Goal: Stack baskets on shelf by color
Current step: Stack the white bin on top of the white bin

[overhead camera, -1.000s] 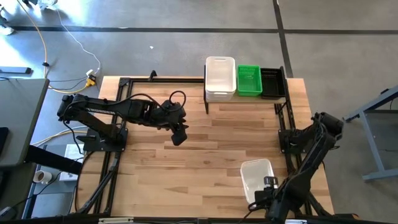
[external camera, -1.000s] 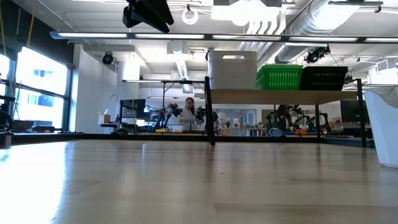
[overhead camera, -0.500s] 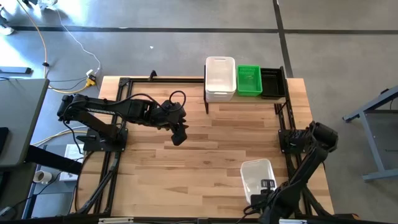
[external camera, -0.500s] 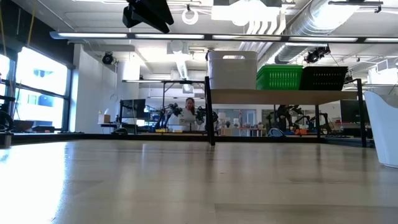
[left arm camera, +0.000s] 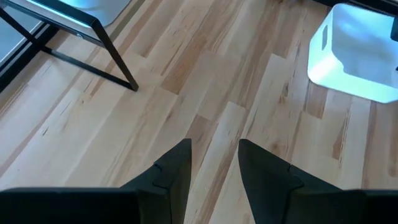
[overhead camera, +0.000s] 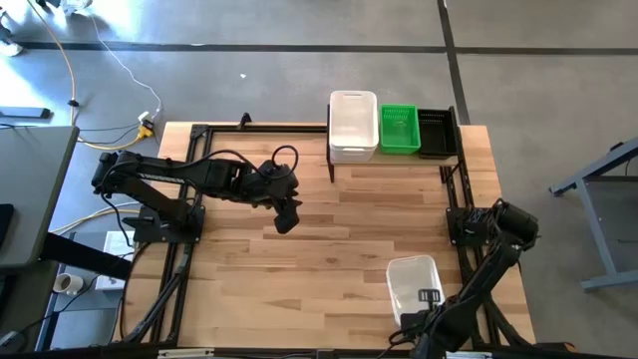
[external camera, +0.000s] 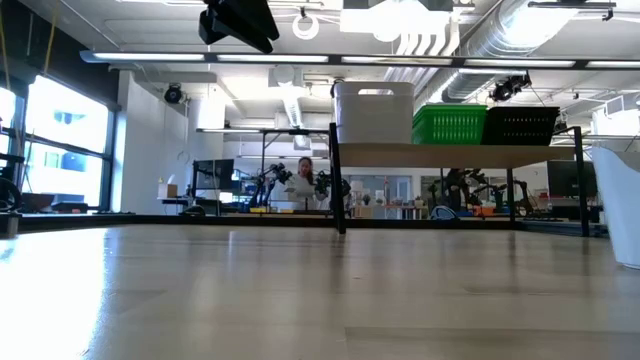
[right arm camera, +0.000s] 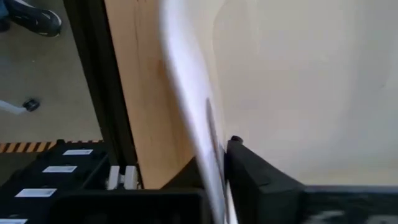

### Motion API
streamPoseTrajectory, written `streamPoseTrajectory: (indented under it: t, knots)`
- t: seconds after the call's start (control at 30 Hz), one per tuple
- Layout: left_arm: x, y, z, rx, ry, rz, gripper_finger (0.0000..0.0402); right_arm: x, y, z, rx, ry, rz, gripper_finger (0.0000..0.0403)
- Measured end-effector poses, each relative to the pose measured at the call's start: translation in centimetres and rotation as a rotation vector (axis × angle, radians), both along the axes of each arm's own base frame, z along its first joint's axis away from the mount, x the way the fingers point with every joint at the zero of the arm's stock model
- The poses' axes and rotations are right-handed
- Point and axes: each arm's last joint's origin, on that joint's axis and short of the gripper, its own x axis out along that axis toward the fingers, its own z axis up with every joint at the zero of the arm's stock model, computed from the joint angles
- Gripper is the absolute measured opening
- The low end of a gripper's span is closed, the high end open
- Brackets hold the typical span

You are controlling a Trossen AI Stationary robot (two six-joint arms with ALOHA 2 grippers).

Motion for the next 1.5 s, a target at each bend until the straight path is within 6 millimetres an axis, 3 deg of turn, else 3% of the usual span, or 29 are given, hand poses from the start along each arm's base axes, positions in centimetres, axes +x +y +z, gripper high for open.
streamPoseTrajectory:
  t: [0.3, 0.63, 0.87, 1.17, 1.5]
  knots:
    - [0.0, 0.0, 0.0, 0.000, 0.000, 0.000, 0.0122, 0.8, 0.5, 1.3, 0.065, 0.030, -0.047, 0.0003]
    - [0.0, 0.0, 0.0, -0.004, -0.002, 0.005, 0.0122, 4.1, 0.1, 6.6, 0.060, -0.067, -0.080, 0.0001]
    - [0.0, 0.5, 0.0, -0.012, -0.005, 0.035, 0.0122, 5.8, -1.9, 9.2, -0.025, -0.090, -0.045, 0.0000]
    - [-0.4, 3.6, 0.0, -0.025, -0.008, 0.159, 0.0122, 7.7, -4.3, 12.5, -0.061, -0.107, -0.001, 0.0000]
    - [-1.3, 6.9, -0.1, -0.040, -0.008, 0.266, 0.0122, 10.6, -9.1, 18.6, -0.131, -0.250, 0.044, 0.0000]
